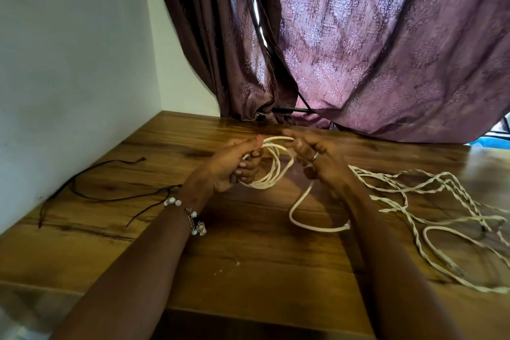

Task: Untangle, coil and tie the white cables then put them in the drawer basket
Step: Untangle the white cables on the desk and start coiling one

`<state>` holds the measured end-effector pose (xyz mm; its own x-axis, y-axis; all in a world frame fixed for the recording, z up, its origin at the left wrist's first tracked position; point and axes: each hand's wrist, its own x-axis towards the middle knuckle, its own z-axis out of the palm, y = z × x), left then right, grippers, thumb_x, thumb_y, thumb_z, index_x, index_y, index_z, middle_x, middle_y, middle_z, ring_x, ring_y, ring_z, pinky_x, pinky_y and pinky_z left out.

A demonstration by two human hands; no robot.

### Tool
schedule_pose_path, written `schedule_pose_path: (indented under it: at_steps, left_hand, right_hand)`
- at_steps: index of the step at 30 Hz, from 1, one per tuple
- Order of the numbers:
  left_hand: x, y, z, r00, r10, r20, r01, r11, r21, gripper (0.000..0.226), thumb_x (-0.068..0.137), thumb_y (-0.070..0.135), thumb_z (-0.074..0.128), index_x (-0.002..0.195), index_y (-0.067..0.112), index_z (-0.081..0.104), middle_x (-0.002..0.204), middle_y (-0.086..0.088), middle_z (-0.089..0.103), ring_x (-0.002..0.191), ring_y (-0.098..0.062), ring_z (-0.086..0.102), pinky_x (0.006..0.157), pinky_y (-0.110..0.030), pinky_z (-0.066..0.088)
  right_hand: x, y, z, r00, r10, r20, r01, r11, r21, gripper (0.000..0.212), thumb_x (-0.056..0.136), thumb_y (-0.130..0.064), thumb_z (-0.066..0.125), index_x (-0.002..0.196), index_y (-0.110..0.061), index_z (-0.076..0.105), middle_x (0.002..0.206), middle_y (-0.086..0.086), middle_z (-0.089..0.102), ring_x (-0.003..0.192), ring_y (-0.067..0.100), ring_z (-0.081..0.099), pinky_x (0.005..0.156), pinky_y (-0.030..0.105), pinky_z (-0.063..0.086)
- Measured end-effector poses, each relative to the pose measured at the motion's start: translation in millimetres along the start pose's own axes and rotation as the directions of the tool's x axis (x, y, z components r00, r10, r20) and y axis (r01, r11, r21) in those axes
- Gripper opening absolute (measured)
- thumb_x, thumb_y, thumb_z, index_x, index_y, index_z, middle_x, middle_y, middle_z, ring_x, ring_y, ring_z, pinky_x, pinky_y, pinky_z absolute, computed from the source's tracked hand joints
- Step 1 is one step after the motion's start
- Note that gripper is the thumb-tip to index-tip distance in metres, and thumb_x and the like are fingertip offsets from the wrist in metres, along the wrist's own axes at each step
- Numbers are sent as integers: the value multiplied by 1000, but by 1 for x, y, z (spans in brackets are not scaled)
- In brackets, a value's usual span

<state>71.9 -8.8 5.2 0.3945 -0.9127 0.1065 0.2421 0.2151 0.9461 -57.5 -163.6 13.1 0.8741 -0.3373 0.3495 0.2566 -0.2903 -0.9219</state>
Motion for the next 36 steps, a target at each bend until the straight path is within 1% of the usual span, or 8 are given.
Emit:
schedule_pose_path:
  at_steps: [5, 11, 14, 18, 25, 30, 33, 36]
  left_hand:
    - [2, -7, 4, 973, -57, 226, 102, 976, -193, 33, 91, 33, 43, 64, 15, 49, 36, 6, 33, 27, -4, 28, 38, -20, 16]
    - [6, -10, 12, 943, -32, 331, 141, 939, -313, 22, 82, 24, 39, 76, 10, 54, 40, 5, 40, 31, -6, 36, 39, -19, 36]
    - [5, -8, 9, 950, -30, 312, 142, 928, -343, 11, 79, 19, 42, 82, 11, 49, 44, 8, 41, 32, -2, 37, 39, -17, 36]
    - [5, -6, 8, 976, -80, 201, 144, 934, -327, 32, 89, 28, 37, 69, 13, 58, 38, 11, 33, 26, 0, 28, 34, -15, 22]
    - [9, -5, 20, 991, -129, 17, 130, 983, -128, 42, 101, 41, 29, 71, 15, 40, 35, 8, 30, 25, -3, 27, 37, -15, 30]
    - [12, -7, 21, 982, -97, -162, 86, 994, -72, 43, 100, 40, 36, 66, 15, 40, 36, 6, 26, 24, -3, 20, 35, -10, 22]
    - [9, 3, 9, 958, -54, -281, 0, 982, -188, 40, 101, 38, 36, 67, 16, 39, 35, 8, 25, 23, -3, 19, 33, -8, 18]
    - [8, 14, 3, 935, -10, -355, -125, 927, -354, 43, 102, 37, 33, 64, 17, 36, 32, 8, 23, 21, -2, 17, 28, -9, 14]
  right_hand:
    - [2, 8, 7, 997, 19, 70, -18, 1000, -11, 31, 99, -25, 45, 123, -13, 60, 77, 11, 56, 50, 8, 44, 40, 16, 27]
    - [7, 12, 22, 998, -55, -7, 55, 998, -9, 29, 101, -11, 42, 107, 11, 59, 69, -5, 64, 56, 0, 55, 51, 14, 43]
    - [13, 18, 27, 978, -207, -16, 191, 927, -323, 29, 99, -26, 41, 90, -4, 56, 75, -5, 55, 67, 3, 50, 63, 28, 42]
    - [11, 17, 26, 948, -310, 70, 294, 774, -561, 33, 92, -32, 47, 104, -2, 55, 82, -8, 58, 69, 0, 51, 63, 22, 39]
    - [16, 22, 21, 923, -349, 160, 330, 508, -796, 31, 81, 0, 44, 111, 8, 48, 84, 30, 62, 76, 44, 61, 60, 31, 32]
    - [17, 25, 15, 953, -292, 83, 263, 658, -706, 23, 86, -10, 51, 109, -3, 54, 87, 17, 66, 78, 35, 63, 63, 37, 47]
    - [13, 13, 6, 990, -139, -13, 119, 888, -444, 36, 85, -14, 69, 118, -17, 54, 89, 0, 67, 66, 2, 60, 56, 20, 47]
    - [12, 9, 2, 995, 63, 80, -23, 902, -431, 30, 82, 5, 67, 104, -13, 59, 71, 0, 63, 51, -9, 56, 48, 8, 40]
